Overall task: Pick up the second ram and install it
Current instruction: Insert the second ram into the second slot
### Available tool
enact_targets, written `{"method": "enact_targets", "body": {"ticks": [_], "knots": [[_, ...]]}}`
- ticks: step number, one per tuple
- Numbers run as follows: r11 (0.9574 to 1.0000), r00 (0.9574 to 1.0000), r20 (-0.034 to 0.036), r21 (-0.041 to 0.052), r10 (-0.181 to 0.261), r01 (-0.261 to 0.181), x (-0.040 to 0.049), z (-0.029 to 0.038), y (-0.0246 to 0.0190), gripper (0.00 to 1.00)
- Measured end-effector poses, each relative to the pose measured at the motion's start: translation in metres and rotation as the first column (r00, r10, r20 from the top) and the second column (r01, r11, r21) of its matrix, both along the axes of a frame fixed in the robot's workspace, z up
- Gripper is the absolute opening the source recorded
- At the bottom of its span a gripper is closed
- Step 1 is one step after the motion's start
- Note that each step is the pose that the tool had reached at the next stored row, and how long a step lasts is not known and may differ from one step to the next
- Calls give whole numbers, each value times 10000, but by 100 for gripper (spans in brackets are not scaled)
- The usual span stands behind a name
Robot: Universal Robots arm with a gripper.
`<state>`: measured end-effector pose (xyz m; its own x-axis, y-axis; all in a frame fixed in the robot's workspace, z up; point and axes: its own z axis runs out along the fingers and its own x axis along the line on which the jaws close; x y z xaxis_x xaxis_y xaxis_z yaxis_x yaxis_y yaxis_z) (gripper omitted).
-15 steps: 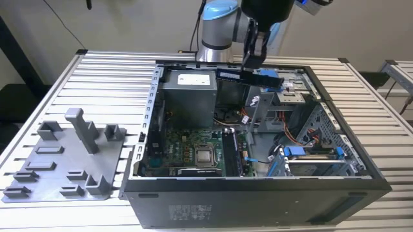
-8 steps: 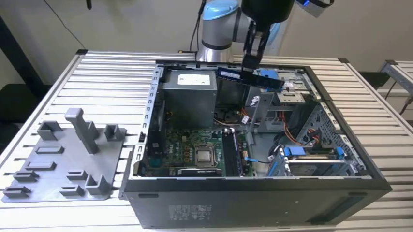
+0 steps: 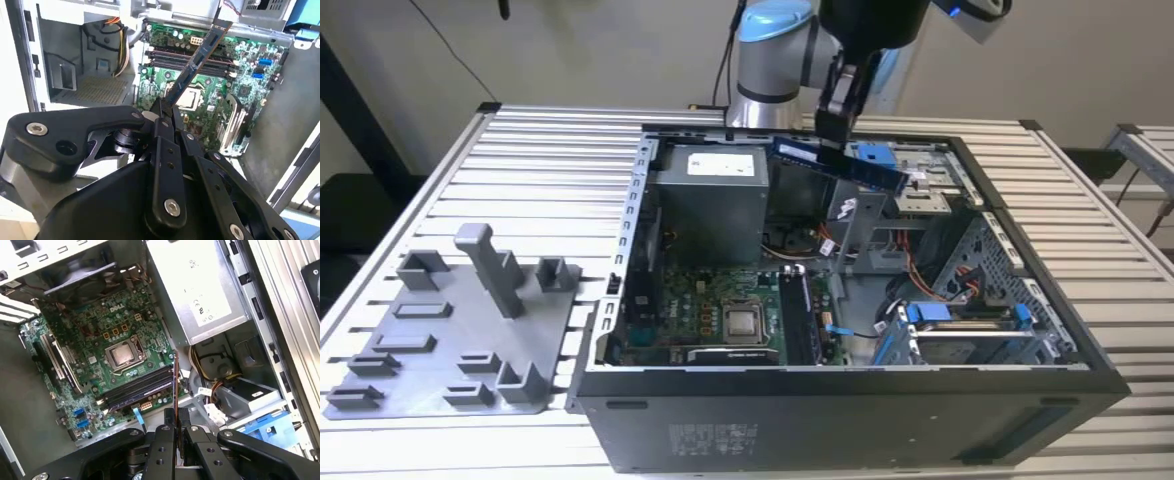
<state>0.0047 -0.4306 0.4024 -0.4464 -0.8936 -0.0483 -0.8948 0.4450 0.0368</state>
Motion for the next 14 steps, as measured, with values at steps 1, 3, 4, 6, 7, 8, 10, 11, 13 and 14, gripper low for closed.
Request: {"method": "enact_targets", "body": {"ticks": [1, 3, 4, 6, 7, 8, 10, 11, 13, 14], "knots": [[9999, 9999, 0, 1, -171, 171, 0, -1, 0, 14], [9987, 9987, 0, 1, -515, 515, 0, -4, 0, 14], [9976, 9976, 0, 0, -696, 696, 0, -5, 0, 14], [9947, 9947, 0, 1, -1024, 1024, 0, -8, 0, 14], [9928, 9928, 0, 0, -1200, 1200, 0, -9, 0, 14], [9906, 9906, 0, 0, -1368, 1368, 0, -10, 0, 14], [9853, 9853, 0, 0, -1708, 1708, 0, -13, 0, 14], [9823, 9823, -1, 1, -1873, 1873, 0, -15, 0, 14], [9757, 9757, 0, 1, -2189, 2189, 0, -17, 0, 14], [9720, 9720, 0, 1, -2348, 2348, 0, -18, 0, 14]]}}
